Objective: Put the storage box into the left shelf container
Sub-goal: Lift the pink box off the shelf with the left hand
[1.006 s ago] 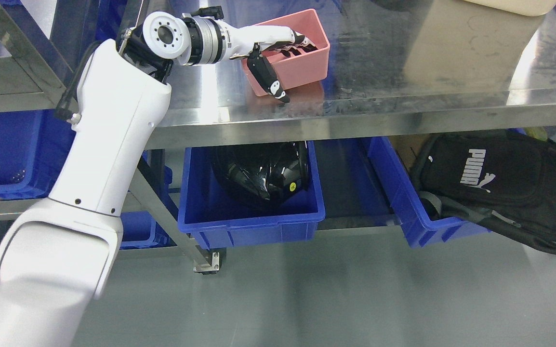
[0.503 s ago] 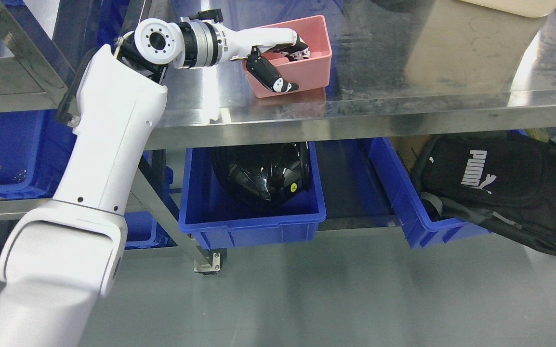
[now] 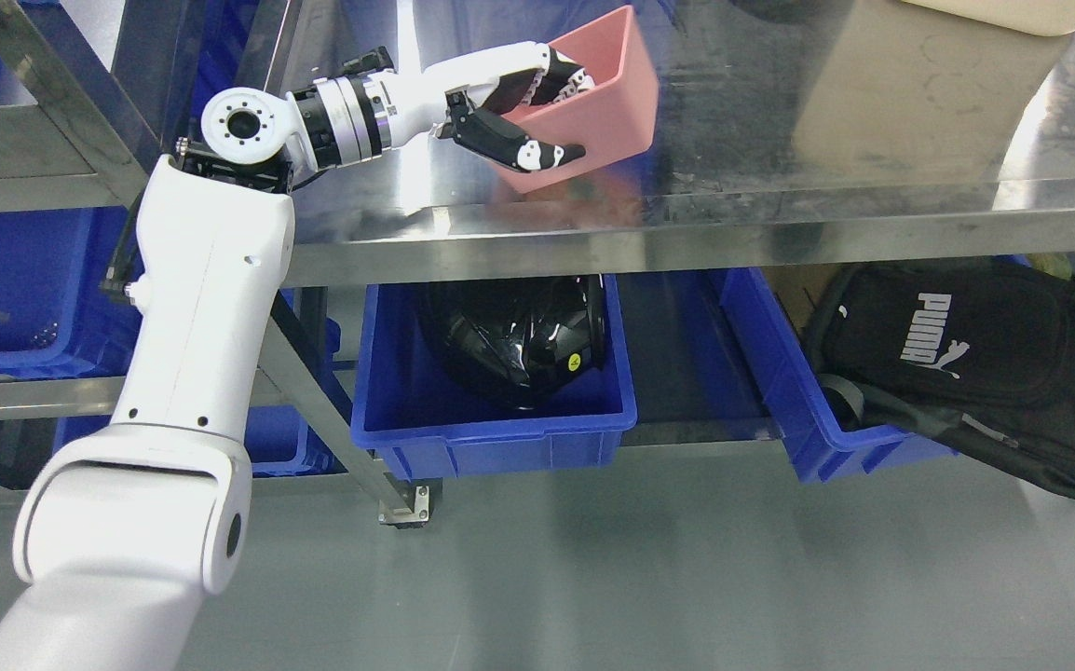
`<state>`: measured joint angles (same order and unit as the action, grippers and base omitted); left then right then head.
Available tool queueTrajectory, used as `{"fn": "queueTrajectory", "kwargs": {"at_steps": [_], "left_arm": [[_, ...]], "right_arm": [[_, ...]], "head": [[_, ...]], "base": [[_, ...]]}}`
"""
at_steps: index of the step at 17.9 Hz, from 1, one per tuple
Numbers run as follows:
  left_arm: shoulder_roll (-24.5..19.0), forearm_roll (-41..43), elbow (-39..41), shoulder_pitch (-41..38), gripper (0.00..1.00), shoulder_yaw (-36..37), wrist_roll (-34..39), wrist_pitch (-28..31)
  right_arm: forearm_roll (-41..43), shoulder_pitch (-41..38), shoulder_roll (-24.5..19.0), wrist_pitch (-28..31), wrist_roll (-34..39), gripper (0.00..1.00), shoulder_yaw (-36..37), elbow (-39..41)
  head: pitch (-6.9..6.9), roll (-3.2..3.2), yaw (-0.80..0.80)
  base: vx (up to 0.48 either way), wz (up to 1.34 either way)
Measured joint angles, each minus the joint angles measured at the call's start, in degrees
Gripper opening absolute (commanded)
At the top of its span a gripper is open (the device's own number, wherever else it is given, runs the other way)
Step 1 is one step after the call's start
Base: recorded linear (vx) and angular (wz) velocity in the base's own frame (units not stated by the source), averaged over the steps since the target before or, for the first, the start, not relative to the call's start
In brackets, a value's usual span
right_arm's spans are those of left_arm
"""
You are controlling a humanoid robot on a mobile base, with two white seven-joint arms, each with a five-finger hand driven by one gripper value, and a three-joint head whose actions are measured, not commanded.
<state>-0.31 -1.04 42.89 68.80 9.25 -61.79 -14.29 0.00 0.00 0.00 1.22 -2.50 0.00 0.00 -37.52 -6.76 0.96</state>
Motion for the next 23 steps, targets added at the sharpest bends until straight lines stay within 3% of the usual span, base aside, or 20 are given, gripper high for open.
{"fn": "queueTrajectory", "kwargs": {"at_steps": [6,11,16,23], "left_arm": [[0.1,-19.0,4.7,-5.1,0.0,-3.3,3.7,-0.7],[0.2,-27.9,15.5,-13.9,0.0,-3.5,12.3,-3.4],[0.2,-30.6,27.5,-25.2,0.0,0.3,23.9,-12.7],[0.3,-29.1,38.1,-40.9,0.0,7.0,26.4,-21.9]], "right_arm": [[0.0,0.0,0.0,0.0,0.0,1.0,0.0,0.0],[0.0,0.0,0.0,0.0,0.0,1.0,0.0,0.0],[0.0,0.0,0.0,0.0,0.0,1.0,0.0,0.0],[0.0,0.0,0.0,0.0,0.0,1.0,0.0,0.0]], "head": [[0.0,0.0,0.0],[0.0,0.0,0.0],[0.0,0.0,0.0],[0.0,0.0,0.0]], "base": [[-0.007,-0.03],[0.009,0.13],[0.015,0.56],[-0.023,0.8]]}}
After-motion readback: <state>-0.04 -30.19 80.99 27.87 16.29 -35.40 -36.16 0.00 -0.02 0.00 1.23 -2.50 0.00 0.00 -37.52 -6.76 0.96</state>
